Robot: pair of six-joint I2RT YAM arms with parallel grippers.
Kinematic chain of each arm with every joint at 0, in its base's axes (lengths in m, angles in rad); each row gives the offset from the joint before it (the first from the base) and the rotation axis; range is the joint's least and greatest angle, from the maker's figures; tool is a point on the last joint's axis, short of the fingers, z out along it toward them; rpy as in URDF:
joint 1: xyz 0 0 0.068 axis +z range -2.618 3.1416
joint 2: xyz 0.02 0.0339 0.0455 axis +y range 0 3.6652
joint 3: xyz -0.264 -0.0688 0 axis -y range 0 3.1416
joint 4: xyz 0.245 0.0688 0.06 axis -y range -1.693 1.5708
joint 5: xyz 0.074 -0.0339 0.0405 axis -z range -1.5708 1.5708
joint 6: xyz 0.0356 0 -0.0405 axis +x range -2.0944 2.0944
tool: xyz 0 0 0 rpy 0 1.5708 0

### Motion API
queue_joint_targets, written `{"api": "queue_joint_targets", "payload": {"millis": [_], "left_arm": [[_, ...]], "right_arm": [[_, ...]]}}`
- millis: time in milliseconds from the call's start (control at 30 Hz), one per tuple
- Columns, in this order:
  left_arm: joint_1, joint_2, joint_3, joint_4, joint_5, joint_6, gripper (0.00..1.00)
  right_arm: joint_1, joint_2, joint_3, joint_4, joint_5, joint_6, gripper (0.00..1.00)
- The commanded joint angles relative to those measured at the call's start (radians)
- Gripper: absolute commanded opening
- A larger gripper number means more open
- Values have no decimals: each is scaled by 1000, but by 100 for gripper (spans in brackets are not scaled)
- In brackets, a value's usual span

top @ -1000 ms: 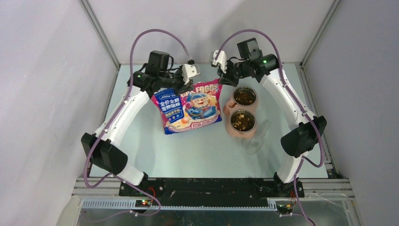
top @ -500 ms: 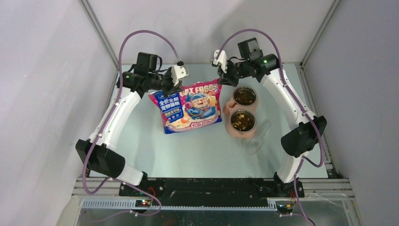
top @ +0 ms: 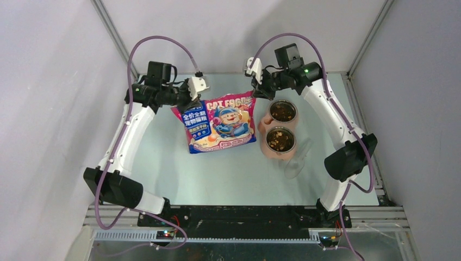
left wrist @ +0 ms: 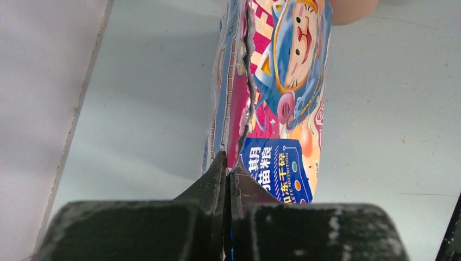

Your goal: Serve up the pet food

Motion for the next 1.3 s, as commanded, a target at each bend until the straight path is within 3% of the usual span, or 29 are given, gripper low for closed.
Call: {"api": "queue_joint_targets", "payload": {"millis": [0,33,67,100,133,233,300,333,367,467,533,633,667,700,733,867,967,1000,1067,1167,1200,1267], "left_arm": [[53,-54,7,-25,-87,57,0],[54,-54,7,-26,-91,50,1],[57,-54,9,-26,-105,47,12],[58,-55,8,-26,-111,45,13],[65,-55,7,-33,-112,50,5],[84,-64,1,-37,-93,62,0],[91,-67,0,-42,-102,61,8],[94,-68,-3,-41,-114,60,17],[97,-73,-5,-44,-117,61,18],[123,-82,-8,-56,-104,77,2],[138,-87,-7,-70,-100,85,0],[149,-88,-7,-86,-113,91,15],[151,-90,-9,-88,-115,93,14],[156,-92,-11,-95,-112,98,5],[158,-96,-13,-97,-111,102,3],[171,-102,-17,-116,-101,114,1],[173,-101,-23,-111,-107,98,19],[173,-101,-24,-114,-104,98,20],[174,-105,-24,-127,-97,111,5],[179,-110,-25,-136,-92,117,0],[180,-110,-25,-137,-98,118,2],[180,-113,-31,-129,-109,106,16]], "right_arm": [[-36,-15,55,4,51,5,0],[-37,-14,55,5,50,5,0],[-38,-12,57,5,50,5,0],[-38,-11,58,4,50,5,0],[-39,-9,60,4,50,5,0],[-39,-5,63,3,51,5,0],[-40,-3,66,4,48,5,0],[-40,-2,68,3,49,5,0],[-41,0,69,3,49,5,0],[-42,5,76,2,49,5,0],[-44,9,79,2,48,6,0],[-45,14,84,2,46,7,0],[-46,16,85,2,46,7,0],[-47,17,87,2,46,9,0],[-47,18,88,2,46,9,0],[-47,26,94,5,46,11,0],[-47,30,100,6,46,16,0],[-46,33,102,7,46,17,0],[-46,35,104,9,47,20,0],[-46,34,104,11,47,21,0],[-44,35,104,11,47,23,0],[-45,34,104,11,47,25,0]]}}
